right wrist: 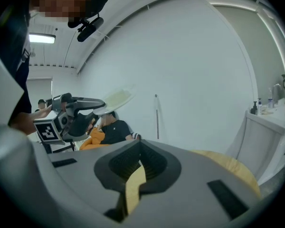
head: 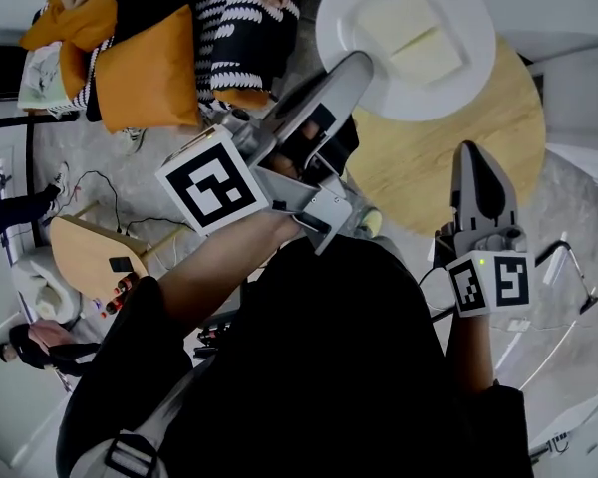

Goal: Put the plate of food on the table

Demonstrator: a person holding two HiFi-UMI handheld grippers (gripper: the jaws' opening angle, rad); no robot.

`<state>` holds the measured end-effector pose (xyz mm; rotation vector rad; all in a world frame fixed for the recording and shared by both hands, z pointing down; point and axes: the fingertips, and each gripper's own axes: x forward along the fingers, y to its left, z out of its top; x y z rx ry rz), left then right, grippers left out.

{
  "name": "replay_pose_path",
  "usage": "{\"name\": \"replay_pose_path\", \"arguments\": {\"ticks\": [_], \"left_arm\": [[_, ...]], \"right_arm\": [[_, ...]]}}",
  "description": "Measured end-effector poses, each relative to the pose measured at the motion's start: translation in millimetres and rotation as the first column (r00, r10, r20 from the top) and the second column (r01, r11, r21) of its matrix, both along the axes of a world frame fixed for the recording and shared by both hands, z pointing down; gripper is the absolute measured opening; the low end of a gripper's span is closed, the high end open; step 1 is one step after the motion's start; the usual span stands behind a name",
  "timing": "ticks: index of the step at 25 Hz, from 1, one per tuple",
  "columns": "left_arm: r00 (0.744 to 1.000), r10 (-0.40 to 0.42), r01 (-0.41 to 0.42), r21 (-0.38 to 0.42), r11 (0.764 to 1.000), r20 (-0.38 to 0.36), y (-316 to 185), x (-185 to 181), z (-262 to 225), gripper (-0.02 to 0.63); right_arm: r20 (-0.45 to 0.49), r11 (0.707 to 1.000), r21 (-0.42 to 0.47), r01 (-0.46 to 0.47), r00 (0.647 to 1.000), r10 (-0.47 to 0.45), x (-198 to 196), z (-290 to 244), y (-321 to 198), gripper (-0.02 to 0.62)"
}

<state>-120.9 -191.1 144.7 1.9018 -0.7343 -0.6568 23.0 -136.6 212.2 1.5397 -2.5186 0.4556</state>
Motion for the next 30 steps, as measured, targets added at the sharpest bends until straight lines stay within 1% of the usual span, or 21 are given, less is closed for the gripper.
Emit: {"name": "replay_pose_path", "arguments": {"ticks": [6,12,16,21,23,24,27,28,30], "left_arm": [[0.999,0.05,-0.051,-0.012,0.999,-0.016,4,3,14,0.025],[0.996,0.094,-0.094,-0.02,0.995,0.001,1,11,26,0.026],[0.994,0.109,-0.109,-0.043,0.993,0.0,-2,11,35,0.026],[0.992,0.128,-0.128,-0.044,0.991,-0.005,0,14,35,0.026],[0.991,0.136,-0.136,-0.051,0.989,-0.002,0,20,40,0.025],[0.99,0.14,-0.139,-0.059,0.989,0.009,-2,26,46,0.025],[0.986,0.148,-0.14,-0.099,0.985,0.079,-5,41,68,0.026],[0.985,0.149,-0.138,-0.122,0.983,0.086,-4,44,74,0.026],[0.987,0.148,-0.136,-0.157,0.978,0.07,-3,48,78,0.026]], "right_arm": [[-0.019,0.999,0.0,-0.041,0.999,0.041,-3,6,9,0.008],[-0.05,0.997,0.008,-0.079,0.996,0.08,3,2,8,0.008],[-0.061,0.996,0.007,-0.093,0.994,0.093,2,1,6,0.008],[-0.066,0.994,0.011,-0.11,0.992,0.111,5,-3,10,0.008],[-0.064,0.994,0.009,-0.112,0.992,0.112,11,-2,11,0.008],[-0.061,0.994,0.007,-0.112,0.992,0.113,16,-1,9,0.008],[-0.054,0.994,-0.001,-0.111,0.992,0.11,34,3,4,0.008],[-0.051,0.994,-0.004,-0.109,0.993,0.109,37,4,3,0.008],[-0.047,0.994,-0.011,-0.106,0.993,0.105,43,6,1,0.008]]}}
